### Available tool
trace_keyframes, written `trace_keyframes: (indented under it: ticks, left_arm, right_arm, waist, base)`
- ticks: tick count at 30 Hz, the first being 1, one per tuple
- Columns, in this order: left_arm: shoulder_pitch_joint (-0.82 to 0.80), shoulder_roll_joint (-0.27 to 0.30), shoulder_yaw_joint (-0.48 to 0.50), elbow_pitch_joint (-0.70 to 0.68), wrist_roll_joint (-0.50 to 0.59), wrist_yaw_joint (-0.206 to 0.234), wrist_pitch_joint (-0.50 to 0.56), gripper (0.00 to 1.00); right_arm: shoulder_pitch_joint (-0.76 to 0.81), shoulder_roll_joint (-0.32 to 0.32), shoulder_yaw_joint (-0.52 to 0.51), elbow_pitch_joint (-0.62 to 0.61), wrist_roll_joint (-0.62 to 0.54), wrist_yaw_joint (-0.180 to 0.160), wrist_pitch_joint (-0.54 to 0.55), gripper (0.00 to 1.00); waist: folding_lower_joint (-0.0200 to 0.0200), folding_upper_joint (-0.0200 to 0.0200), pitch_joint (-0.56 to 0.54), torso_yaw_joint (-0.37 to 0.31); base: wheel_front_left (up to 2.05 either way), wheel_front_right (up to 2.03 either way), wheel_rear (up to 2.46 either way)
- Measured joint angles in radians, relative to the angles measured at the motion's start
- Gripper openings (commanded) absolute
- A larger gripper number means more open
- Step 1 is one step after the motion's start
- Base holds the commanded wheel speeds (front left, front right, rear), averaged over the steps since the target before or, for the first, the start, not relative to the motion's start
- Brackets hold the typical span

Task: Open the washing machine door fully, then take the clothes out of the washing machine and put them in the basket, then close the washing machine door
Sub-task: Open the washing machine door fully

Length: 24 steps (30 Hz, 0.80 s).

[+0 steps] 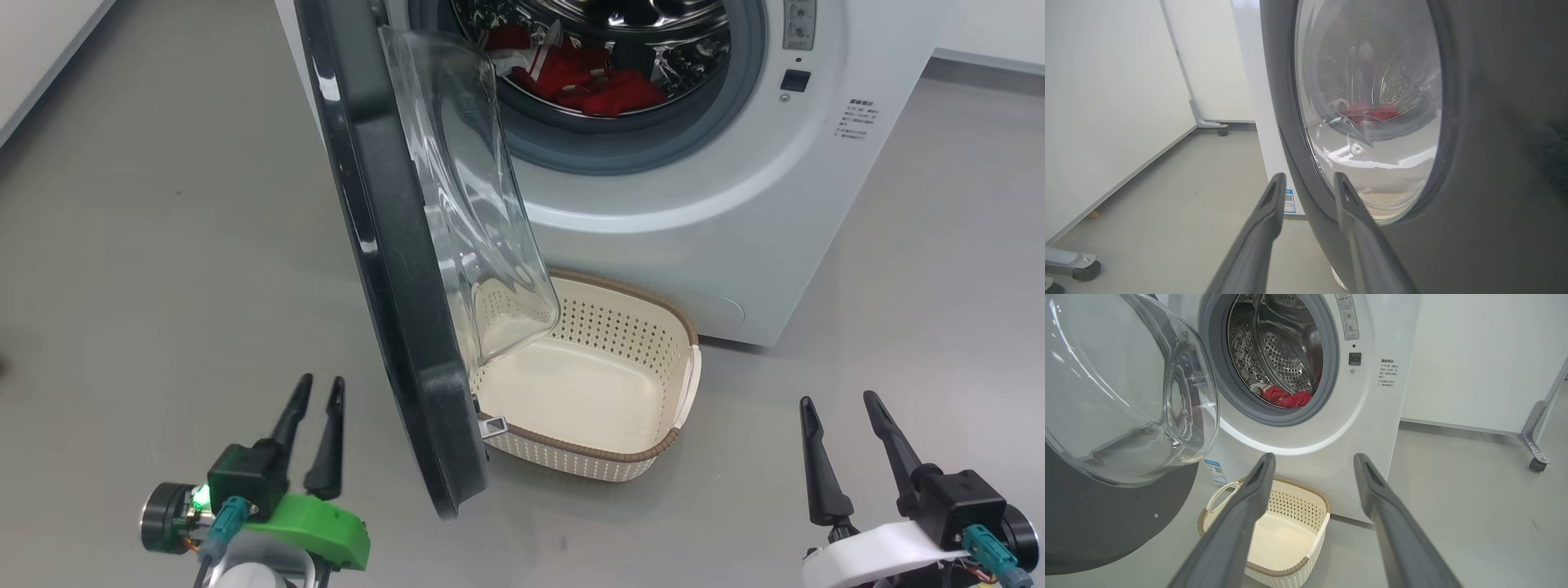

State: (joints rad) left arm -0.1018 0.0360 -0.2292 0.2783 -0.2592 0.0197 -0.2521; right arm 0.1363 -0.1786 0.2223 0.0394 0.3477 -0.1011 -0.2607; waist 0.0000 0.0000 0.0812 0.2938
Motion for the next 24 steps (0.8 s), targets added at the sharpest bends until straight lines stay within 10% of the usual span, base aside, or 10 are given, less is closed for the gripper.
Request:
trace_keyframes:
  ticks: [24]
  left_arm:
    - [-0.014, 0.003, 0.086, -0.133, 0.046, 0.039, 0.000, 0.00]
  right_arm:
    - [0.020, 0.024, -0.027, 0.000, -0.017, 0.012, 0.000, 1.00]
  waist:
    - [0.0000, 0.0000, -0.013, 0.006]
  base:
    - [0.00, 0.00, 0.00]
